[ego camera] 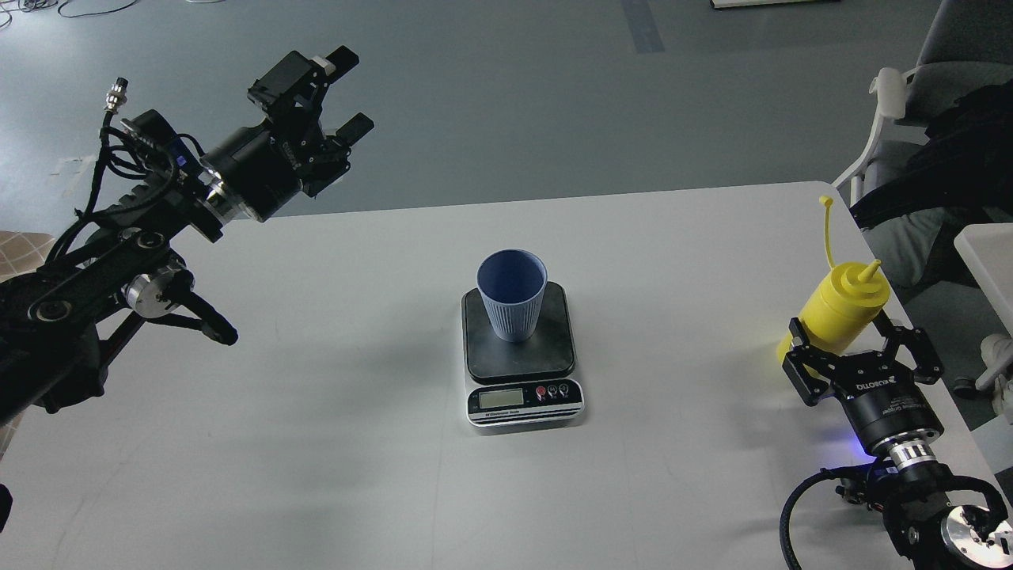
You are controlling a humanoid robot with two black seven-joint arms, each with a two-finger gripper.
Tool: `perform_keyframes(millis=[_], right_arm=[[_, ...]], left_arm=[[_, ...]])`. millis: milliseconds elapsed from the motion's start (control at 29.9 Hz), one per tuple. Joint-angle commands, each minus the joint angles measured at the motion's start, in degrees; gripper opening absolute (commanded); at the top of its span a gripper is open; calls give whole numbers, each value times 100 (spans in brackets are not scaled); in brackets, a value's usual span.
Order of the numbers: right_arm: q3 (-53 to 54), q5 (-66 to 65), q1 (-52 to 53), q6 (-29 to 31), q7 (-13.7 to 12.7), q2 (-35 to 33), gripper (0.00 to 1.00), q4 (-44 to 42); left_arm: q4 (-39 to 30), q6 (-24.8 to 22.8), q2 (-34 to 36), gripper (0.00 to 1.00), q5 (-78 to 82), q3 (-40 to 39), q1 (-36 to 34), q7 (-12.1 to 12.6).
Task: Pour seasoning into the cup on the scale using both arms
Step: 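Close the right gripper around the yellow bottle and lift it, then carry the yellow bottle with the right gripper over the blue cup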
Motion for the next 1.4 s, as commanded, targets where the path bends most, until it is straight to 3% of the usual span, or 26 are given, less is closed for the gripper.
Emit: perform_keyframes(millis=[0, 134, 301, 334, 401, 435, 468, 501, 568, 769, 836, 936, 1170, 1370], right_arm=[[-5, -27, 90, 0, 3, 0, 100, -19], [-5, -211, 143, 0, 12, 0, 99, -19], [-31, -527, 222, 0, 196, 0, 91, -28], [-40, -684, 222, 0, 266, 0, 84, -28], [-40, -984, 222, 0, 451, 0, 60, -19], [-40, -1089, 214, 0, 521, 0, 42, -19], [-40, -1325, 214, 0, 661, 0, 6, -28], [-40, -1458, 222, 0, 723, 0, 0, -46], [-49, -1897, 222, 0, 916, 0, 0, -160], [-31, -2302, 231, 0, 1049, 0, 0, -160], [-31, -2784, 240, 0, 1320, 0, 0, -81], [-5, -3381, 284, 0, 1427, 0, 0, 16], [-23, -4534, 1205, 0, 1418, 0, 0, 200], [-58, -6664, 2312, -374, 1366, -79, 0, 323]], left_arm=[[1, 0, -3, 100, 11, 0, -2, 0], [1, 0, -3, 100, 11, 0, 7, 0], [1, 0, 15, 100, 11, 0, 7, 0], [1, 0, 32, 100, 11, 0, -2, 0], [1, 0, 41, 100, 11, 0, -2, 0], [1, 0, 41, 100, 11, 9, 6, 0], [1, 0, 50, 100, 11, 0, 7, 0], [1, 0, 59, 100, 11, 0, 7, 0], [9, 0, 59, 100, 11, 9, 7, 0], [9, 0, 59, 100, 11, 17, 7, 0], [9, 0, 59, 100, 11, 17, 15, 0], [9, 0, 59, 100, 11, -9, 15, 0], [18, 17, 59, 100, -6, -132, 24, 0], [18, 140, 24, 100, -15, -176, 24, 0]])
